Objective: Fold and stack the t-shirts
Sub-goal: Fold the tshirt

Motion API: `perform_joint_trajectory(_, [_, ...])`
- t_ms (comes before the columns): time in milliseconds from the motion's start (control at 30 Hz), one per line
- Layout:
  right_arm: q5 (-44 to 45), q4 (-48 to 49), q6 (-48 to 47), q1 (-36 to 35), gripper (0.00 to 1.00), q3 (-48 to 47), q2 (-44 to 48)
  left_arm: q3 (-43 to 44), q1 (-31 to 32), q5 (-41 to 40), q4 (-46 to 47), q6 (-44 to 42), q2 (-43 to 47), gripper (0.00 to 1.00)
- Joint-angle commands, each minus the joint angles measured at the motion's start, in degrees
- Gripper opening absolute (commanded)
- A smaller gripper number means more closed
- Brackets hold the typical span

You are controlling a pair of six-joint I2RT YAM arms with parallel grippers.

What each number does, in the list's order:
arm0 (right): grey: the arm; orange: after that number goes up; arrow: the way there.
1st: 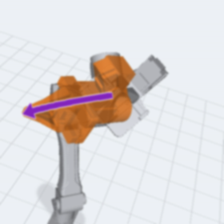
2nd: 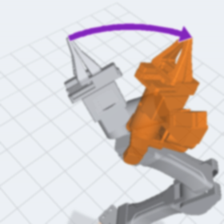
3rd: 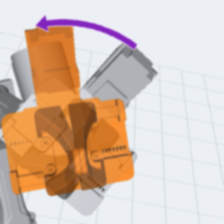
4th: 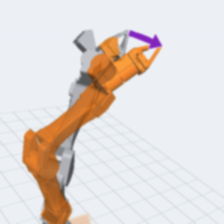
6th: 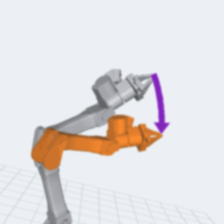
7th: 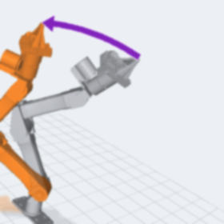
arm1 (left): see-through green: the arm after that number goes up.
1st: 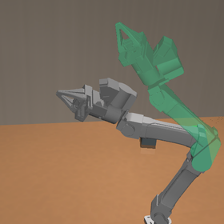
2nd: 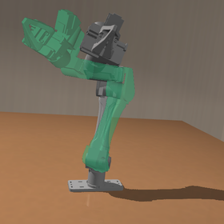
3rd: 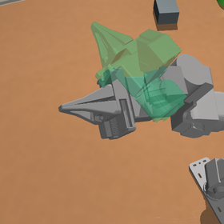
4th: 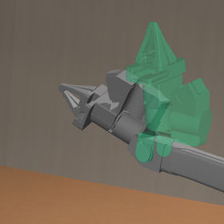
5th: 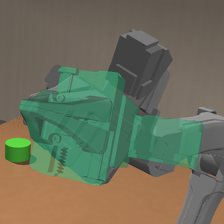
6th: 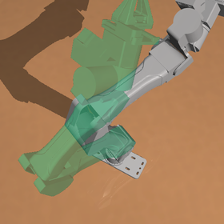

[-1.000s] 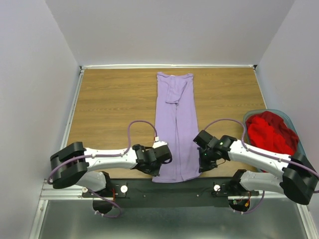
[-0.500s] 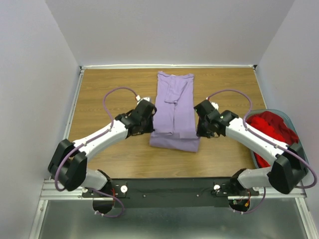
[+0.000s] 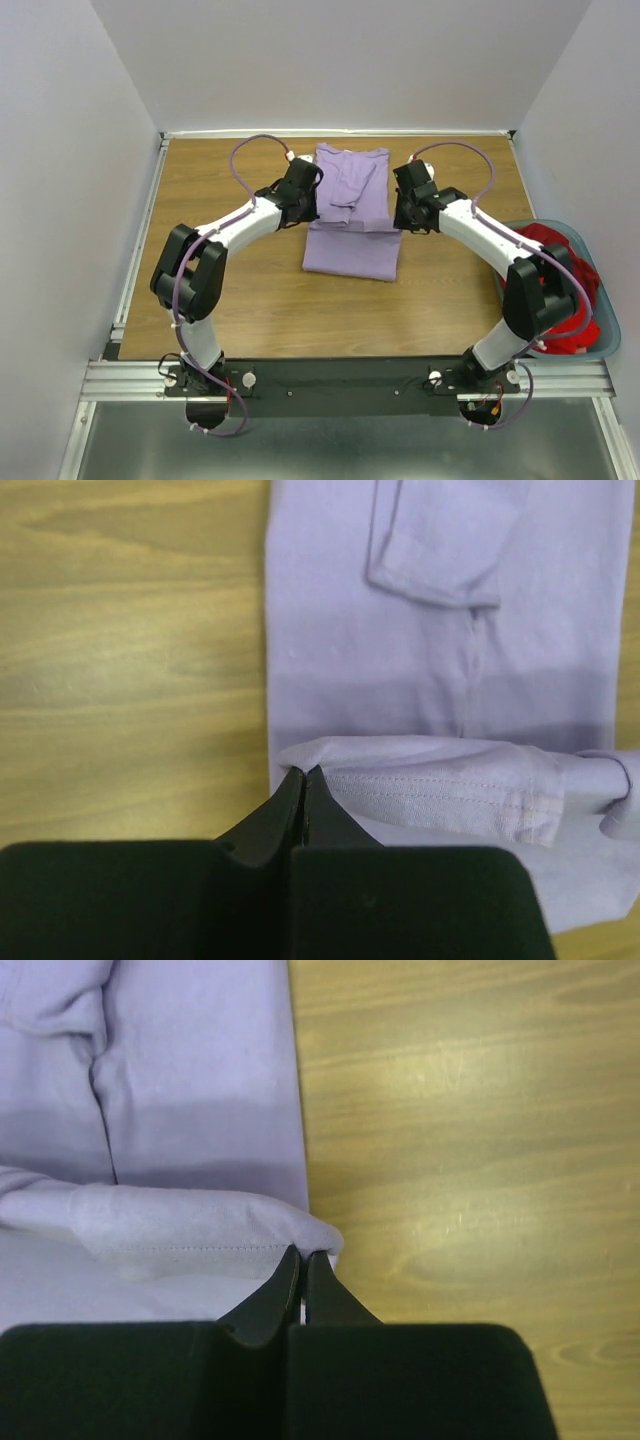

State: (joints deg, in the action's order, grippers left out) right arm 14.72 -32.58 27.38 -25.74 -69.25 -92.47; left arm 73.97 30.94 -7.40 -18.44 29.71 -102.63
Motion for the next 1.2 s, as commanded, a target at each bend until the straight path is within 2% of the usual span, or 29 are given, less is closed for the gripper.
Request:
perform_joint_trajectory(0, [0.7, 3.9, -3.8, 1.6, 0.0, -2.3, -3.0, 2.9, -2.6, -2.7, 2.0, -2.8, -2.3, 0.0])
perform_joint_trajectory(600, [-0.6, 10.0, -6.8, 3.1, 0.01, -5.3, -14.6, 8.0, -4.0, -2.7, 4.9, -3.2, -13.2, 0.0])
perform_joint_trajectory(700, [-0.9, 10.3, -7.6, 3.1, 0.06, -6.2, -15.8, 8.2, -4.1, -2.8, 5.1, -3.1, -13.7, 0.11])
perform_joint_trajectory(733, [-1.1, 10.2, -7.9, 3.1, 0.15, -6.4, -15.9, 8.1, -4.1, -3.1, 4.8, -2.9, -13.2, 0.22])
perform_joint_trajectory(800, [-1.6, 10.1, -8.6, 3.1, 0.22, -7.1, -15.2, 7.8, -4.1, -4.3, 4.4, -2.6, -11.8, 0.36])
perform_joint_trajectory(833, [-2.6, 10.2, -9.5, 3.1, 0.3, -7.3, -13.7, 7.1, -4.1, -5.3, 4.3, -2.4, -9.6, 0.53])
perform_joint_trajectory(900, [-4.3, 10.3, -10.7, 3.0, 0.37, -7.4, -11.0, 5.9, -4.0, -6.2, 4.4, -1.8, -6.9, 0.7])
perform_joint_trajectory(1000, [-5.6, 10.2, -11.2, 2.4, 0.38, -6.8, -8.4, 2.9, -3.1, -8.6, 3.8, -1.1, -0.5, 0.72])
perform_joint_trajectory(1033, [-8.5, 10.9, -10.9, 0.4, 0.35, -4.9, -5.4, -2.6, 0.8, -10.6, 3.5, 1.8, 6.3, 0.7])
perform_joint_trajectory(1067, [-8.5, 11.0, -10.9, 0.3, 0.35, -4.8, -5.4, -2.7, 0.9, -10.6, 3.6, 1.8, 6.4, 0.7])
perform_joint_trajectory(1100, [-10.2, 11.4, -10.2, -0.4, 0.29, -4.2, -5.0, -3.9, 2.0, -10.7, 3.7, 2.6, 7.4, 0.63])
perform_joint_trajectory(1167, [-12.9, 13.6, -9.7, -1.2, 0.23, -2.6, -4.9, -7.8, 5.7, -9.8, 5.6, 4.2, 8.9, 0.53])
